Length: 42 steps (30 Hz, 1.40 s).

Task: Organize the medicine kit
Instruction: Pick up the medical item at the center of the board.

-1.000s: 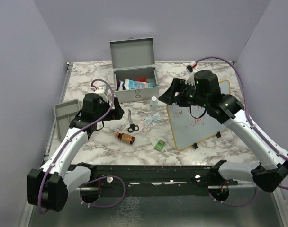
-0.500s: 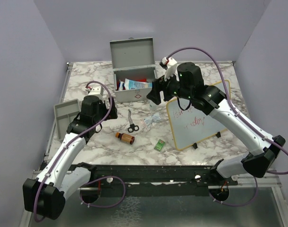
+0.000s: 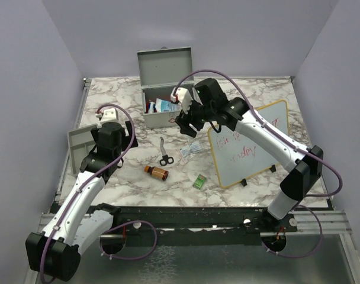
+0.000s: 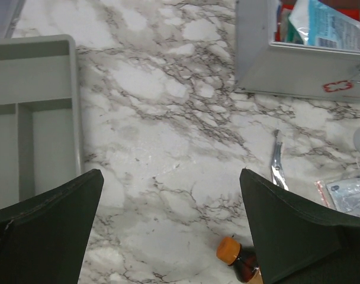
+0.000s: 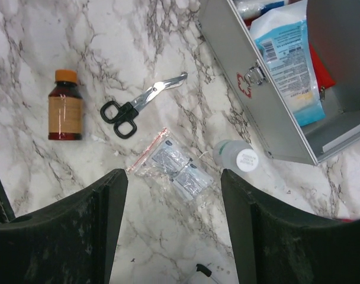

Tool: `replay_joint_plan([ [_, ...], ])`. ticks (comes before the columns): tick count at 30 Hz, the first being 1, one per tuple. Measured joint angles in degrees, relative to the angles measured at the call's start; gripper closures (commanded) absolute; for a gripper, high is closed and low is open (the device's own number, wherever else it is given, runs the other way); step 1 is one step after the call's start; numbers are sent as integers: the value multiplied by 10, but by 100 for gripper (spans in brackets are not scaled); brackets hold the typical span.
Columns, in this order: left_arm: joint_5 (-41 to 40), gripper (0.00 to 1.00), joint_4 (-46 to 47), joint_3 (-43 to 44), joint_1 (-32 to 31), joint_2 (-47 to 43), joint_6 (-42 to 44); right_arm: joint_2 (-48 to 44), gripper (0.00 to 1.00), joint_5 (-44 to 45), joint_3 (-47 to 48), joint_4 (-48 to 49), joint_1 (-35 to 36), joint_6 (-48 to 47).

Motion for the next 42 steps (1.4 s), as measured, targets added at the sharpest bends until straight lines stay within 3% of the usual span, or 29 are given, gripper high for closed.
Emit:
replay_joint_plan([
  [11, -139, 1, -47, 1, -8, -20, -27, 121, 32, 9, 71, -104, 46, -137],
  [25, -278, 1, -85, 4, -21, -52, -70, 224, 34, 90, 88, -159, 70, -185],
  [42, -304, 1, -87, 4, -40, -75, -73, 262, 37, 147, 43, -157, 78, -216],
])
